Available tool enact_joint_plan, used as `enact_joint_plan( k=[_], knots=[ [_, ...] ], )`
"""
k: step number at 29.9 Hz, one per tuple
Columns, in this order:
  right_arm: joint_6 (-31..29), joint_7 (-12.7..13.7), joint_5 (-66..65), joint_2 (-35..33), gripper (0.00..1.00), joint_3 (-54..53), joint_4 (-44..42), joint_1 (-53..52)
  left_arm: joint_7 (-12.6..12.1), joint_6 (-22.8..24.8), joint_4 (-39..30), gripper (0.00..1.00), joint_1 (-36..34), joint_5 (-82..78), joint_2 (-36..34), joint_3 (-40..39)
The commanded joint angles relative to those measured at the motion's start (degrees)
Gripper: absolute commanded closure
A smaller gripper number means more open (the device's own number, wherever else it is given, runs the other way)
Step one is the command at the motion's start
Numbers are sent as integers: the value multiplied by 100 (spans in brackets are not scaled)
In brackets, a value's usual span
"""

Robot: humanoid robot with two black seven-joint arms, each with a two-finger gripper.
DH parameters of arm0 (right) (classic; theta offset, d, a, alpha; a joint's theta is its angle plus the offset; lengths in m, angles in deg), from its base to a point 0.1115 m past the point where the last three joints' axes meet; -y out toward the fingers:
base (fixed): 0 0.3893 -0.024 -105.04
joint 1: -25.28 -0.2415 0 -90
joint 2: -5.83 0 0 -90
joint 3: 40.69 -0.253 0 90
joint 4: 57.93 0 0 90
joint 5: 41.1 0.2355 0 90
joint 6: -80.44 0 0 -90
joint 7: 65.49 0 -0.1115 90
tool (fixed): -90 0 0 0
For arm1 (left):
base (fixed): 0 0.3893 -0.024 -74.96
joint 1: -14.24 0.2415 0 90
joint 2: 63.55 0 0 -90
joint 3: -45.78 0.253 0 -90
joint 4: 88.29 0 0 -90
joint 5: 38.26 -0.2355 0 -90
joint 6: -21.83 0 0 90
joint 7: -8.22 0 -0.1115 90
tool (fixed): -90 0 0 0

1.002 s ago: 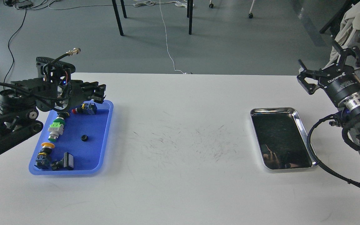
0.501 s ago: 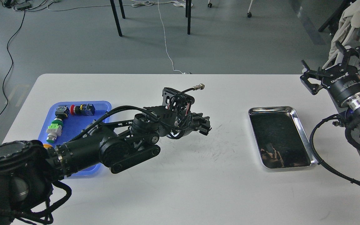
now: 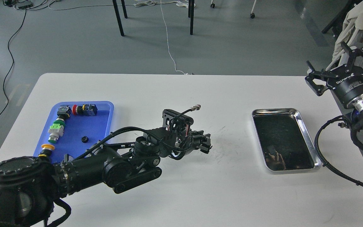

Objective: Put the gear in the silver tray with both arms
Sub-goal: 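Carry the gear with the left gripper toward the table center, then open the left gripper to set the gear on the table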

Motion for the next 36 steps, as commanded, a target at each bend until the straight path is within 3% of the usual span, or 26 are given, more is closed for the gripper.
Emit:
enact_joint_plan(
  k=[1, 9, 16, 18, 22, 27, 34, 36],
  knots=[
    [0, -2, 0, 18, 1, 1, -4, -1, 14, -12, 17, 88, 101, -4, -1, 43],
    [0, -2, 0, 53, 1, 1, -4, -10, 23, -135, 43, 81, 347, -13, -1, 79],
    [0, -2, 0, 71, 1, 10, -4, -10, 75, -354, 17, 62, 409, -4, -1, 79],
    [0, -2, 0, 71, 1, 10, -4, -10, 84, -460, -9, 50, 409, 31, -1, 79],
    [8, -2, -26, 71, 1, 18, -12, -1, 93, -872, -71, 3, 365, 557, -1, 79],
    [8, -2, -35, 71, 1, 18, -4, -36, 119, -1163, -325, 2, 295, 1322, -1, -96],
    [8, -2, -52, 10, 1, 18, 5, -299, 110, -1155, -975, 2, 294, 1744, -1, -2054],
    [0, 6, -70, -8, 1, 88, 5, -422, 110, -1172, -1230, 2, 329, 2077, -281, -2608]
  ],
)
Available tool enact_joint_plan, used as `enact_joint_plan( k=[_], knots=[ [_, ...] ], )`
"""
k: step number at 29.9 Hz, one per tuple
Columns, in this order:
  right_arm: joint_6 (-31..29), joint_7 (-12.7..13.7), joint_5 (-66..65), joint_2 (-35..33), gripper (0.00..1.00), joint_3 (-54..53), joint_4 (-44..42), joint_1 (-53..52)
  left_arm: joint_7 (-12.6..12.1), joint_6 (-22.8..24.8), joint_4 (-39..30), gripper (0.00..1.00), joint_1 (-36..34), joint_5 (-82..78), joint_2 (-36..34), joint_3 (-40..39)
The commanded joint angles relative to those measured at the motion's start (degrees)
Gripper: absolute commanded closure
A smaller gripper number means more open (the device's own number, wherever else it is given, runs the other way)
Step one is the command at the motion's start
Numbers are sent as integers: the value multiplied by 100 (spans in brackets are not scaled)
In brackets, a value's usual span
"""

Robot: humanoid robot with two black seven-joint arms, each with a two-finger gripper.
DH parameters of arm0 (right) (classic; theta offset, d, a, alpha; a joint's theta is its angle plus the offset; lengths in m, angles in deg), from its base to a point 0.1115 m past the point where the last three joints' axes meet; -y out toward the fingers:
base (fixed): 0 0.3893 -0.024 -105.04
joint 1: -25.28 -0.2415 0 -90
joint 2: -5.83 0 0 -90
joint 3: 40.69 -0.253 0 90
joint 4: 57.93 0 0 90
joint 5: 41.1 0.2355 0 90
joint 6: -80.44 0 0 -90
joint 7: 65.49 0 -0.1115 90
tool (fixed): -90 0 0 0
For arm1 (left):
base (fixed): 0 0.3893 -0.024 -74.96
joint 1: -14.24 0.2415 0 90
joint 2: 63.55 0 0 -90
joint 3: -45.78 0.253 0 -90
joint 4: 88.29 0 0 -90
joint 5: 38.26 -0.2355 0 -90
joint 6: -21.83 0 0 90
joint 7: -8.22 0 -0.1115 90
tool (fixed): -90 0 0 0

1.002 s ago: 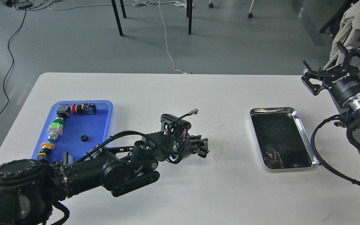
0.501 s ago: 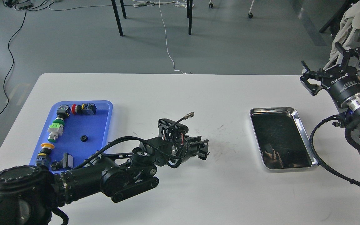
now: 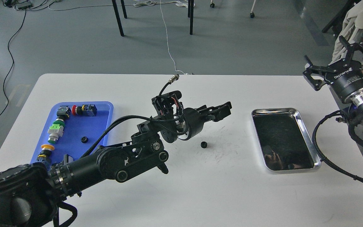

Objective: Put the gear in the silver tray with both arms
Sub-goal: 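Open the left gripper to set the gear on the table, then retract the left arm and reach the right gripper toward the gear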

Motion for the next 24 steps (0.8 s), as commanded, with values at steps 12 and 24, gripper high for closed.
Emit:
enact_joint_plan(
  k=[12, 24],
  knots=[
    [-76, 71, -1567, -636, 1, 3150, -29, -1938, 461, -967, -512, 2, 456, 4083, -1758, -2693],
    [-59, 115, -2253, -629, 1, 7898, 33, -4998, 779, -527, -494, 2, 1458, 6625, -2770, -3590]
  ],
)
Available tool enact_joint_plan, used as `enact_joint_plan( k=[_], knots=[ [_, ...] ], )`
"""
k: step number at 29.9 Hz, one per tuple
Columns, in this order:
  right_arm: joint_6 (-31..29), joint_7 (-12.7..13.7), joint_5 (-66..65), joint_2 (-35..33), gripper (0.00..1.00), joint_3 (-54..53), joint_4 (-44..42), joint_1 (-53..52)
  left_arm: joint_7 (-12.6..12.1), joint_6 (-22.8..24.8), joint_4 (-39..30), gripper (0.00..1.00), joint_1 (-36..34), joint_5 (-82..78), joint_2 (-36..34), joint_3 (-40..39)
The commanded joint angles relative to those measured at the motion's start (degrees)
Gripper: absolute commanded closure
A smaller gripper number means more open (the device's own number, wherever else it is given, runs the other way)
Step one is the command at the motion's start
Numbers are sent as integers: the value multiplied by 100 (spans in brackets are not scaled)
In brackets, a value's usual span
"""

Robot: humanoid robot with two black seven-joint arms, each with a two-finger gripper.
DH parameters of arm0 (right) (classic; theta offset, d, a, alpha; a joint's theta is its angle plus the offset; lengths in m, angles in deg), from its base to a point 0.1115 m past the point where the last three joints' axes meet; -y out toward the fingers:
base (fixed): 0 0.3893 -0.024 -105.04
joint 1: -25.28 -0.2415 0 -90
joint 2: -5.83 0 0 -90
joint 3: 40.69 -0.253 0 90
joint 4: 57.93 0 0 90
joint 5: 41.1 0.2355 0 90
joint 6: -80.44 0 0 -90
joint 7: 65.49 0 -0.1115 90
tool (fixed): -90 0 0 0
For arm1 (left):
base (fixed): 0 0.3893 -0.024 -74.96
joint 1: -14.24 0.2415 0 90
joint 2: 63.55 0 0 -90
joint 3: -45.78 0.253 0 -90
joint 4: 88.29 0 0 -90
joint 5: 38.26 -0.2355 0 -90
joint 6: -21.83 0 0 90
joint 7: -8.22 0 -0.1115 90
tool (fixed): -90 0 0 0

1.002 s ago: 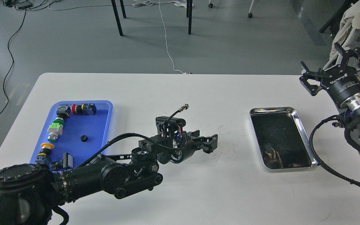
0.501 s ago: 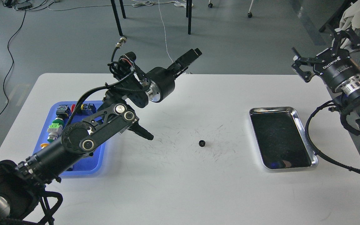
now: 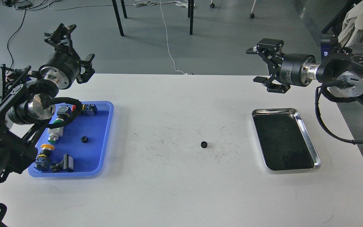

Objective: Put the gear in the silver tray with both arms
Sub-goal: 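Retract the left arm and reach the right gripper toward the gear, then lower the right gripper onto the black gear and grasp it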

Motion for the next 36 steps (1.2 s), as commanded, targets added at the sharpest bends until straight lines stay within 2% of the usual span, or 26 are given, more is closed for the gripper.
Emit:
enact_joint_plan(
  k=[1, 6, 12, 14, 18, 24, 36],
  knots=[
    [2, 16, -300, 337, 1, 819, 58, -530, 45, 82, -4, 2, 262, 353, -121, -129],
    [63, 235, -908, 1339, 1, 1751, 155, -979, 168, 82, -21, 2, 535, 379, -165, -314],
    [46, 279, -917, 2614, 1, 2499, 14, -1032, 168, 47, -22, 2, 597, 379, -200, -428],
    [11, 367, -917, 2931, 1, 2666, -117, -1032, 168, 38, -22, 2, 650, 379, -235, -428],
    [-51, 613, -926, 3212, 1, 3026, -197, -1006, 168, 38, -22, 2, 650, 379, -235, -437],
    [-51, 622, -926, 3521, 3, 3229, -399, -980, 168, 29, -22, 2, 650, 344, -191, -411],
    [-358, 640, -978, 3521, 6, 3572, -672, -927, 177, 20, -22, 2, 650, 326, -165, -332]
  ],
)
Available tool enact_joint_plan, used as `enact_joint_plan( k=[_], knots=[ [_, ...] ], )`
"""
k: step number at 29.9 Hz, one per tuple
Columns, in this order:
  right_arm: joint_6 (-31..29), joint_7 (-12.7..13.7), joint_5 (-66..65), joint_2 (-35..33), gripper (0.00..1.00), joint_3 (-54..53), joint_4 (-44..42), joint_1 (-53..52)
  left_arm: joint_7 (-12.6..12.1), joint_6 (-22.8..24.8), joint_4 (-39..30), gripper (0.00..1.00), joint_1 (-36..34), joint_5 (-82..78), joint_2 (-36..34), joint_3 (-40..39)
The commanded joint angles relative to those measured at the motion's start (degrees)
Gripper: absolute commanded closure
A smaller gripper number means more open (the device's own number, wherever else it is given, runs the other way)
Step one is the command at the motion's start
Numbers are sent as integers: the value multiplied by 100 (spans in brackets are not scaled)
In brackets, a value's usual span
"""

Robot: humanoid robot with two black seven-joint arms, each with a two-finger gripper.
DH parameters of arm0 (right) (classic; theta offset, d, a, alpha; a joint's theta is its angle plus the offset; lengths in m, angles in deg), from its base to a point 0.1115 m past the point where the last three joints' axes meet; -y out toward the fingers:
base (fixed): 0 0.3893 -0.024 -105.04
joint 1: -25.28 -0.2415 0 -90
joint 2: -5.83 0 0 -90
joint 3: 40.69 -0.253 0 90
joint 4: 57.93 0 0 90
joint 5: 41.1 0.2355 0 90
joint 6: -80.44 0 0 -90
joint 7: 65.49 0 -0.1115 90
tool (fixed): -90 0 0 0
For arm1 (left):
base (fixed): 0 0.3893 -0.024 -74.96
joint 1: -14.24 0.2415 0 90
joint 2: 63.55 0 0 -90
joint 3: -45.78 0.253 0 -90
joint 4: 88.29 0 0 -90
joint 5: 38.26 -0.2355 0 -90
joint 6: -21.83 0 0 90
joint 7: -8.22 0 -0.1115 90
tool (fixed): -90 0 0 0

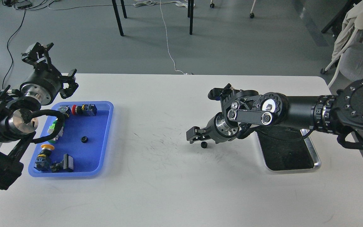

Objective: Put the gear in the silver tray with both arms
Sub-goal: 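Lower the right gripper onto the black gear and grasp it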

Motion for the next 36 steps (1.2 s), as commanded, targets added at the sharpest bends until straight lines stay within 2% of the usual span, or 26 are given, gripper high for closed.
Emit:
enact_joint_plan(
  k=[1, 13, 22, 29, 31, 36],
  knots=[
    [-87, 0, -19, 0, 6, 6, -71, 10, 0, 0, -1, 2, -1, 0, -8, 5],
    [-297, 8, 34, 0, 8, 15, -124, 19, 0, 0, -1, 2, -1, 0, 1, 5],
    [-311, 9, 60, 0, 18, 24, -203, 63, 35, 9, -9, 2, -36, 0, 10, -4],
    [-311, 8, 297, 0, 18, 15, -309, 186, 35, 0, -9, 2, -54, 0, 10, -4],
    [-311, 26, 280, 0, 30, 32, -353, 203, 35, 0, -18, 2, -54, 0, 1, -4],
    [-311, 35, 280, 0, 31, 32, -450, 230, 35, 0, -53, 2, -54, 0, -8, -13]
  ],
)
